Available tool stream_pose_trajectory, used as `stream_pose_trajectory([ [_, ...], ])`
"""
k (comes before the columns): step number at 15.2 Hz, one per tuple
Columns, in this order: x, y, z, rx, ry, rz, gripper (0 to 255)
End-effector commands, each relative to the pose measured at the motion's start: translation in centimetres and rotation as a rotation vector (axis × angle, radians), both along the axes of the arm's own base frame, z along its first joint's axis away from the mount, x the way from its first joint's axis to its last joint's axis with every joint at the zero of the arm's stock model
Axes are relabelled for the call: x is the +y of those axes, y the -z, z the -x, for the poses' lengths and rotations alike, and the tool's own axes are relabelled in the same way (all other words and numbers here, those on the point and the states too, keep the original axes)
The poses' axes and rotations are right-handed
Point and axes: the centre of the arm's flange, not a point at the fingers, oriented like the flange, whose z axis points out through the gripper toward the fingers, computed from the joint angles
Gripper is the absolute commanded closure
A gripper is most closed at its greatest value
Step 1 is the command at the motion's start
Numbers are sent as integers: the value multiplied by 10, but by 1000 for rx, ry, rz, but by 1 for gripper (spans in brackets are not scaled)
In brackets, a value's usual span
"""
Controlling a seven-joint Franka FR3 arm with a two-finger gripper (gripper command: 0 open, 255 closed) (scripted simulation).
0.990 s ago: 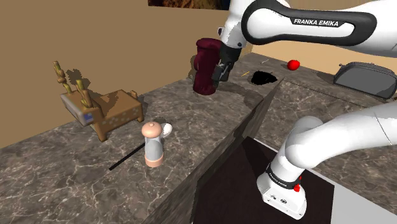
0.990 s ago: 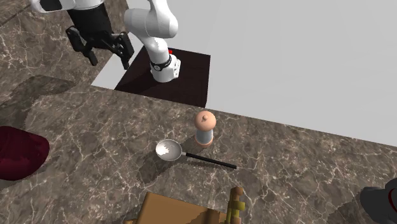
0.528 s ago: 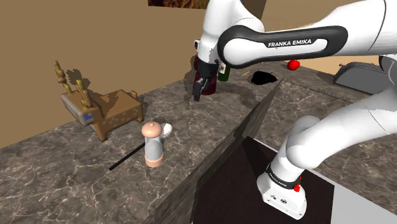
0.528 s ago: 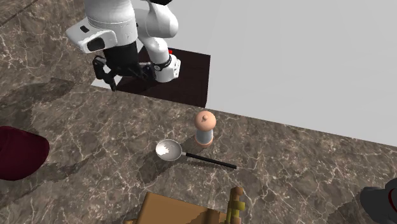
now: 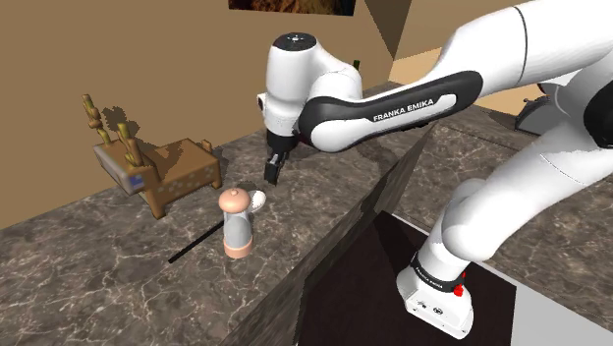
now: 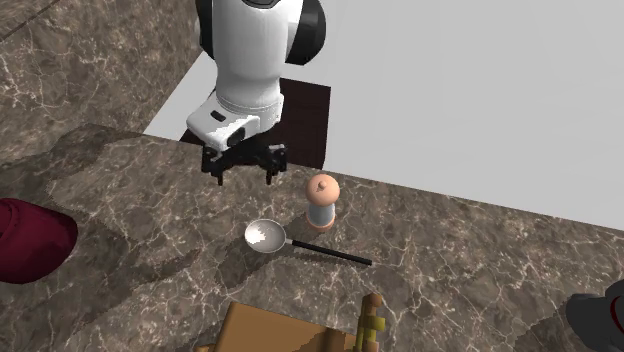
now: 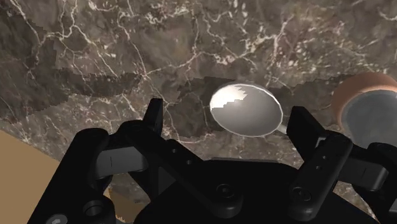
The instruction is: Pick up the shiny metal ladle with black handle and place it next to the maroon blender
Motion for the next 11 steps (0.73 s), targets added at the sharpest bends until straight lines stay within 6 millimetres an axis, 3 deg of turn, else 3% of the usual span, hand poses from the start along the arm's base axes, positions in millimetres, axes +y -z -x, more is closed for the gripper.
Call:
stream_pose_trajectory([
  [1, 23, 18, -5, -9, -37, 23, 0],
  [9, 108, 92, -20, -38, -178, 122, 0],
  [11, 108, 98, -22, -38, -181, 124, 0],
])
